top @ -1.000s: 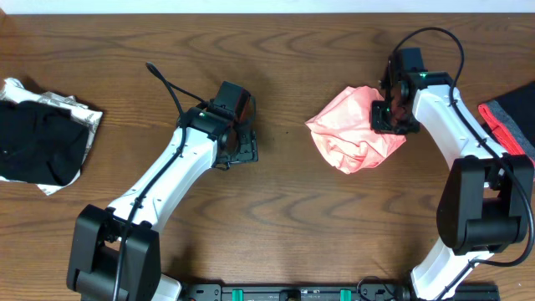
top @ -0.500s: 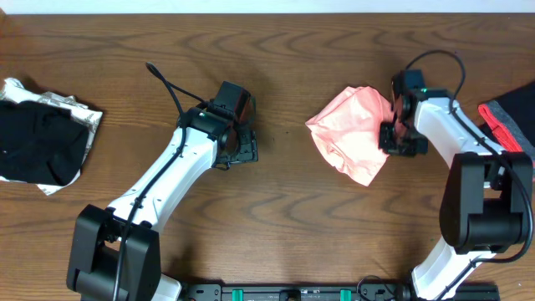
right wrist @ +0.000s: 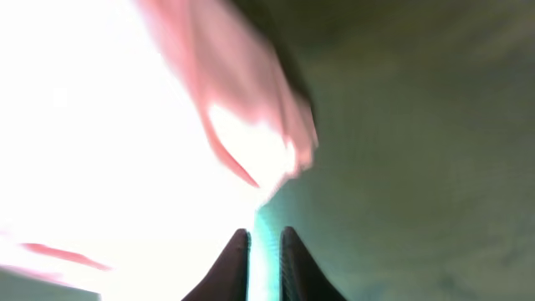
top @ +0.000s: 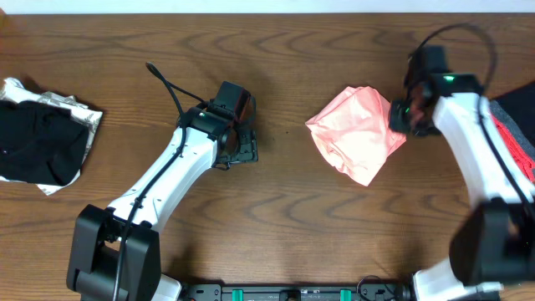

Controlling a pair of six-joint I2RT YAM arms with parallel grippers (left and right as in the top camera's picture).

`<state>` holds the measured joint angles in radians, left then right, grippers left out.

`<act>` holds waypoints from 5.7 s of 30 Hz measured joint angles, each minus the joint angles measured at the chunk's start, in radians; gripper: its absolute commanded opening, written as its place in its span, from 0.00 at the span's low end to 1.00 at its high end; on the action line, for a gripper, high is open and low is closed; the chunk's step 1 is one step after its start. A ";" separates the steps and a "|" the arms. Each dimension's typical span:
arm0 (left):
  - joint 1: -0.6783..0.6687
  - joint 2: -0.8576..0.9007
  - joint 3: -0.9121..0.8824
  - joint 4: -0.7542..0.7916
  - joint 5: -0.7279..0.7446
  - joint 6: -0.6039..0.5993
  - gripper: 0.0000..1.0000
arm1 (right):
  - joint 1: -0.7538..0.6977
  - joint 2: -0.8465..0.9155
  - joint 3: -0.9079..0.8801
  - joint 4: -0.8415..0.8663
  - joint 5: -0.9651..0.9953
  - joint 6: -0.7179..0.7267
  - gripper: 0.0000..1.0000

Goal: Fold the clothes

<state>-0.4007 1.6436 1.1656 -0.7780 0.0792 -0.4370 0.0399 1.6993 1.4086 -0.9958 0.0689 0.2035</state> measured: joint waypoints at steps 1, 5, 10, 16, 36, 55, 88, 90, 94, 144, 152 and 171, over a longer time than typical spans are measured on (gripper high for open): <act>0.000 0.000 0.000 0.000 0.000 0.000 0.72 | 0.000 -0.039 0.012 0.027 -0.031 -0.010 0.08; 0.000 0.000 0.000 0.001 0.000 0.000 0.72 | -0.014 -0.098 0.033 0.153 -0.245 -0.049 0.10; 0.000 0.000 0.000 0.000 0.000 0.000 0.72 | -0.046 0.005 0.022 0.314 -0.571 -0.071 0.15; 0.000 0.000 0.000 -0.001 0.000 0.000 0.73 | -0.056 0.255 0.006 0.460 -0.863 -0.077 0.18; 0.000 0.000 0.000 -0.007 0.000 0.000 0.72 | -0.066 0.590 0.041 0.444 -1.073 -0.043 0.19; 0.000 0.000 0.000 -0.006 0.000 0.000 0.72 | -0.072 0.146 0.008 0.316 -0.899 -0.078 0.30; 0.000 0.000 0.000 -0.007 0.000 0.000 0.72 | 0.015 0.199 0.003 0.224 -0.687 -0.148 0.33; 0.000 0.000 0.000 -0.006 0.000 0.000 0.72 | 0.015 0.145 0.059 0.227 -0.617 -0.148 0.32; 0.000 0.000 0.000 -0.006 0.000 0.000 0.72 | 0.004 0.079 0.120 0.203 -0.450 -0.148 0.30; 0.000 0.000 0.000 -0.001 0.000 0.000 0.73 | -0.009 0.121 0.026 -0.072 -0.150 -0.119 0.19; 0.000 0.000 0.000 0.019 0.000 0.000 0.73 | -0.008 0.006 0.055 0.037 -0.134 -0.134 0.20; 0.000 0.000 0.000 0.022 0.000 0.000 0.73 | 0.010 0.405 0.055 0.338 -0.155 -0.153 0.20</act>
<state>-0.4007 1.6440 1.1656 -0.7559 0.0792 -0.4370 0.0502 2.1044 1.4639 -0.6579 -0.0864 0.0502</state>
